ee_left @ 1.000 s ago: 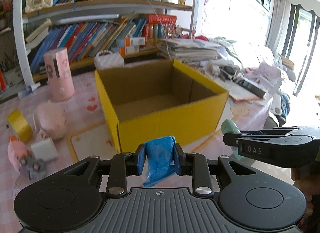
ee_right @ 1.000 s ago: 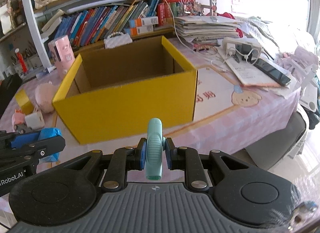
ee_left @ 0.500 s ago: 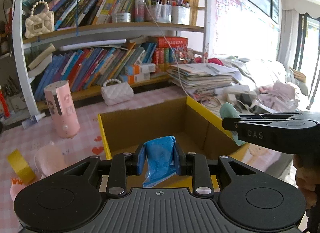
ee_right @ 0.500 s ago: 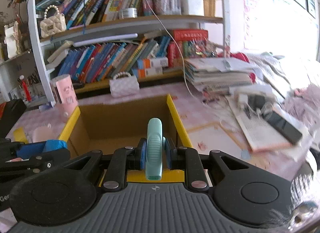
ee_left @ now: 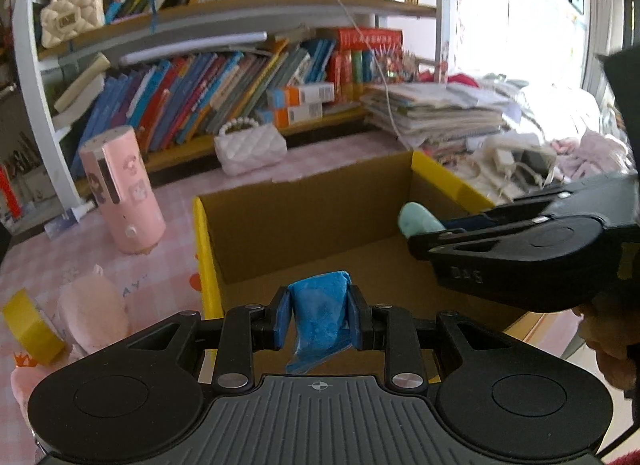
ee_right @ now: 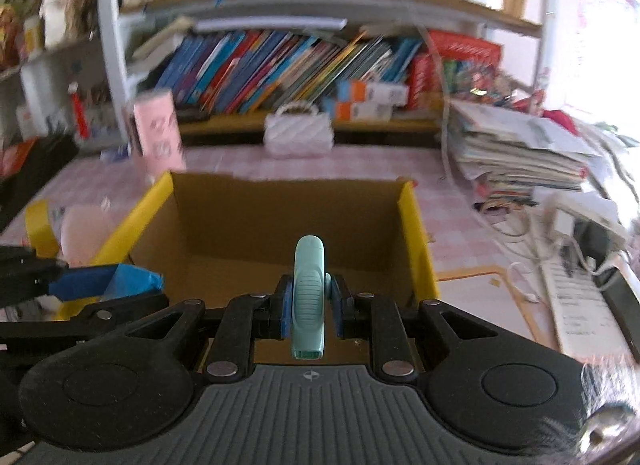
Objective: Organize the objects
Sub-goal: 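Open the left tool dropping the blue item while the right tool releases the stapler into the box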
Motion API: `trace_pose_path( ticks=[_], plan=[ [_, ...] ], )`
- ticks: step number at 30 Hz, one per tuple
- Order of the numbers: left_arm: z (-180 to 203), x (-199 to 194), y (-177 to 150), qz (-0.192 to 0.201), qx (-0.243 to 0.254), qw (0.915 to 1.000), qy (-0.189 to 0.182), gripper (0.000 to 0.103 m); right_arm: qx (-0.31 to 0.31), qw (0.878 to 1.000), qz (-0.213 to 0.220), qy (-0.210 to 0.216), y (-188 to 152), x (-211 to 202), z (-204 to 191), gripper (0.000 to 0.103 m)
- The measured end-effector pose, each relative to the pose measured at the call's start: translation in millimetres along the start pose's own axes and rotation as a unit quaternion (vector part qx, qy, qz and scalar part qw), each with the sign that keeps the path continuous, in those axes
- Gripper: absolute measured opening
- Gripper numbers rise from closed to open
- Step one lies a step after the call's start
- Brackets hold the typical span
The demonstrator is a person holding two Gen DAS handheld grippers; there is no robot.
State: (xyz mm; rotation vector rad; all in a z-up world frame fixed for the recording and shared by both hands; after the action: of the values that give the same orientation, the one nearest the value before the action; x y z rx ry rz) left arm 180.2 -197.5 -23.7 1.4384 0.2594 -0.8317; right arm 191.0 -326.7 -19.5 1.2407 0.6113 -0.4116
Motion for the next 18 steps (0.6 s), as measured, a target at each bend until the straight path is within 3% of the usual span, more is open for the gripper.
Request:
trace_pose_path(
  ticks=[8,18],
  plan=[
    [3,23,-8,-0.033,0.017,0.9993,0.009,0.027,-0.052,0.996,-0.052,0.043,1,44,-3,0.018],
    [7,34,-10,-0.053,0.011,0.9985,0.006,0.027,-0.096,0.988,-0.097,0.079,3,61,-11,0.018]
  ],
)
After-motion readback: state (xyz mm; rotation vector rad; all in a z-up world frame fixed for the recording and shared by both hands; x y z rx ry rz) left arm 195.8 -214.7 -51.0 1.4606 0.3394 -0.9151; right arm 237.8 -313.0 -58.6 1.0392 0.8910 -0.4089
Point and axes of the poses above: each gripper's, at about its wrist camera, not at the fingertips, and x roughly the way its jaws point, z to its right, y to its top, the point moved 5 cm from there along x, roughly the way its jaws point, and after that the axes turned 15 degrees about -x, right-handed, at the moved point
